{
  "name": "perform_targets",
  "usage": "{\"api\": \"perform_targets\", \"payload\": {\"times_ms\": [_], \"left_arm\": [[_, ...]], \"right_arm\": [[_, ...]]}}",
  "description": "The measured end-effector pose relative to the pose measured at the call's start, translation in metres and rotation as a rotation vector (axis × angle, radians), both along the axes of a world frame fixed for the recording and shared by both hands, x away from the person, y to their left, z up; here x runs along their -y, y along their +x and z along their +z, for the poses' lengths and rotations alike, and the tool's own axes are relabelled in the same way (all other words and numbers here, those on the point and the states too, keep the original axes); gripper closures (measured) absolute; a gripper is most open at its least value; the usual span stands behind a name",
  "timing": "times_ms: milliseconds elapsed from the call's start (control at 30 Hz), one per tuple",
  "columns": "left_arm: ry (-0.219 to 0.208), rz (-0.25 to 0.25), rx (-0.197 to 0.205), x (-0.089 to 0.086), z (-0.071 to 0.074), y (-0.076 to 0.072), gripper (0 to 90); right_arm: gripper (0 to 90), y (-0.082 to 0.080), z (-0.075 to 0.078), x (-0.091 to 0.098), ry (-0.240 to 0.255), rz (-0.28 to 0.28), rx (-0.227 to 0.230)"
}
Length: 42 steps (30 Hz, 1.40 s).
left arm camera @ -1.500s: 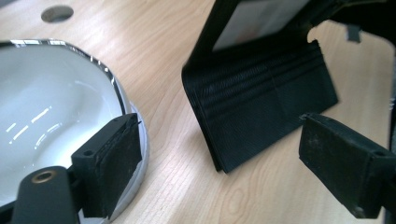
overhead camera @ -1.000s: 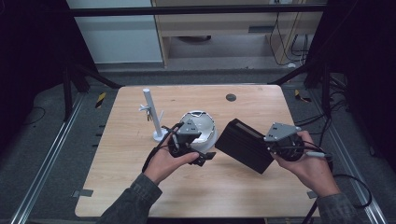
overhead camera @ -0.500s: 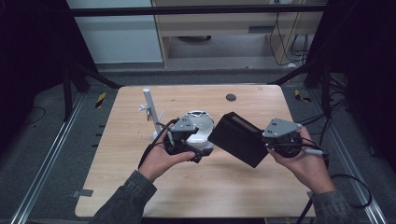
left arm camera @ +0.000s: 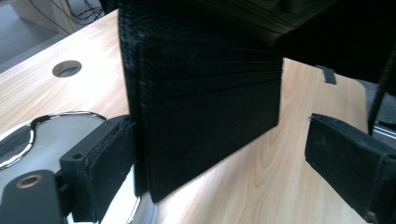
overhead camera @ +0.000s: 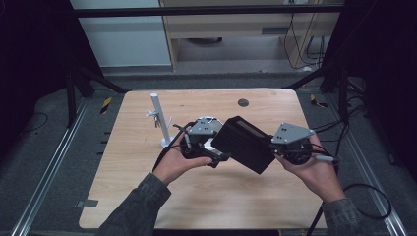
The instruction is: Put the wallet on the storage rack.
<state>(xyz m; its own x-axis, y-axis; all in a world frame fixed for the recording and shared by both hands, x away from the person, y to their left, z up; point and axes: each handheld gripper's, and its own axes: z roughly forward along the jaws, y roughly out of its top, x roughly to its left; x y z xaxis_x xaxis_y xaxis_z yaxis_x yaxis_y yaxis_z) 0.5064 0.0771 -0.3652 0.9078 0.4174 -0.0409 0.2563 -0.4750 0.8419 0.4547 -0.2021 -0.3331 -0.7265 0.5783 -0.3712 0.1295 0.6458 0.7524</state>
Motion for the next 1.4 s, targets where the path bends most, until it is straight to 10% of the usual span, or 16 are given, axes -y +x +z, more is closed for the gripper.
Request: {"api": "perform_targets", "payload": {"times_ms": [1100,1400], "left_arm": [[0.014,-0.025,-0.065,0.006,-0.011,0.027,17.3],[0.025,-0.087,-0.151,0.002,-0.006,0.026,66.8]], "right_arm": [[84.8,-0.005,0.004,-0.005,0.035,0.048,0.009],[84.3,-0.004,-0.009,-0.005,0.040,0.084,-0.015]]}}
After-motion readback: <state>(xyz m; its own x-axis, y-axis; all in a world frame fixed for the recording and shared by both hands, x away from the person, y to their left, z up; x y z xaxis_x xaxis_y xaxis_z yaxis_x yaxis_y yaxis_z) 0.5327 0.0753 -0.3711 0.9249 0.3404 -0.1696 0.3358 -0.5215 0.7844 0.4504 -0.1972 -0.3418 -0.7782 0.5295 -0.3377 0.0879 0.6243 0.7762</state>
